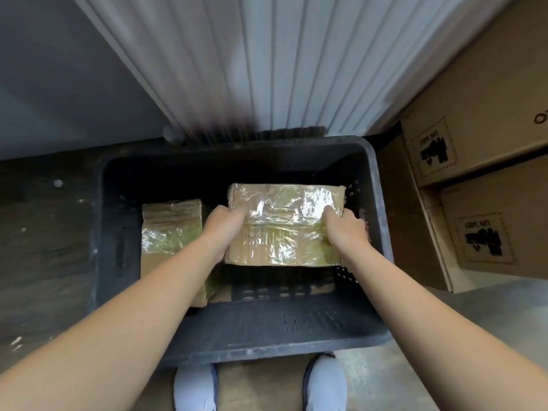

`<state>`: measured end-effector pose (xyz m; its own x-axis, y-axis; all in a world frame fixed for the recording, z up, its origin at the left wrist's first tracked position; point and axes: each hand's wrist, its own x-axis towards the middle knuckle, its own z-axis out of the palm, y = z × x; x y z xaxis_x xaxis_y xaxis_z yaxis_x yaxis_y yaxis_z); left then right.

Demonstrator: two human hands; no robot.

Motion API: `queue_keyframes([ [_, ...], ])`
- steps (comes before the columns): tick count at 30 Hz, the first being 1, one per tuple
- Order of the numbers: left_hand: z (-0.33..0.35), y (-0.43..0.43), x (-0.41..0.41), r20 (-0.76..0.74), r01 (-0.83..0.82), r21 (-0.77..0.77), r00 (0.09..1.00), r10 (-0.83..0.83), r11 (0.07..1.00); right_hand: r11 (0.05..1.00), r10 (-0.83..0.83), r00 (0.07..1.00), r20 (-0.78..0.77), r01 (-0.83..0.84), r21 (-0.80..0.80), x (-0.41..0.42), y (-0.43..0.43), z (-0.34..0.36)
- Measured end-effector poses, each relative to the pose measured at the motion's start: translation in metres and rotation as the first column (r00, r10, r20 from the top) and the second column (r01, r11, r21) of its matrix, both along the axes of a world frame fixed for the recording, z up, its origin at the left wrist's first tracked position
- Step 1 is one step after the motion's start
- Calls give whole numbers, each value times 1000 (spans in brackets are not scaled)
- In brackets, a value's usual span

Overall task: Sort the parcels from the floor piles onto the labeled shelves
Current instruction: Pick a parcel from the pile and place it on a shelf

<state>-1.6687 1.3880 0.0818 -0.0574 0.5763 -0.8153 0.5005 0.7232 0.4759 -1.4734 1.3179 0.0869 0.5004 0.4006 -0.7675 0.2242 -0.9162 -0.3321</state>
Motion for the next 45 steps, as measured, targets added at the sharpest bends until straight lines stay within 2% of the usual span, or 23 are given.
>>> queue_keyframes([
  [4,48,-2,-21,-12,-66,-116,998,65,991,997,-24,1000,-19,25,70,-12,-10,43],
  [7,93,3,-37,66,-142,-221,985,160,965,991,-29,999,-40,34,128,-16,-4,94],
  [11,146,8,-58,98,-151,-341,976,194,928,985,-101,982,-161,122,124,-17,2,150],
  [17,219,-20,-78,163,-175,-217,963,212,960,986,-119,950,-288,148,81,-27,1,204],
  [22,258,-40,-94,305,-221,-162,916,261,962,978,-70,982,-177,102,180,-36,-4,225],
  [26,276,-43,-105,331,-210,-101,915,232,972,970,-80,972,-220,127,208,-40,-5,246],
  [29,285,-47,-114,346,-144,-58,925,155,988,973,40,966,-256,21,231,-42,-6,259],
  [32,289,-48,-117,272,-125,6,955,119,992,954,103,956,-275,-17,298,-45,-10,266],
  [35,295,-41,-115,228,-171,43,961,156,984,941,120,967,-225,-38,336,-47,-17,265],
  [37,303,-37,-111,259,-212,22,945,199,977,926,201,976,-83,-161,343,-48,-20,264],
  [38,305,-35,-111,285,-219,-3,935,211,976,914,227,974,-23,-204,351,-47,-21,262],
  [42,300,-28,-119,404,-244,-176,866,296,954,872,218,975,40,-213,440,-40,-25,269],
  [45,298,-28,-118,431,-276,-189,839,333,942,835,270,959,89,-279,473,-37,-29,270],
])
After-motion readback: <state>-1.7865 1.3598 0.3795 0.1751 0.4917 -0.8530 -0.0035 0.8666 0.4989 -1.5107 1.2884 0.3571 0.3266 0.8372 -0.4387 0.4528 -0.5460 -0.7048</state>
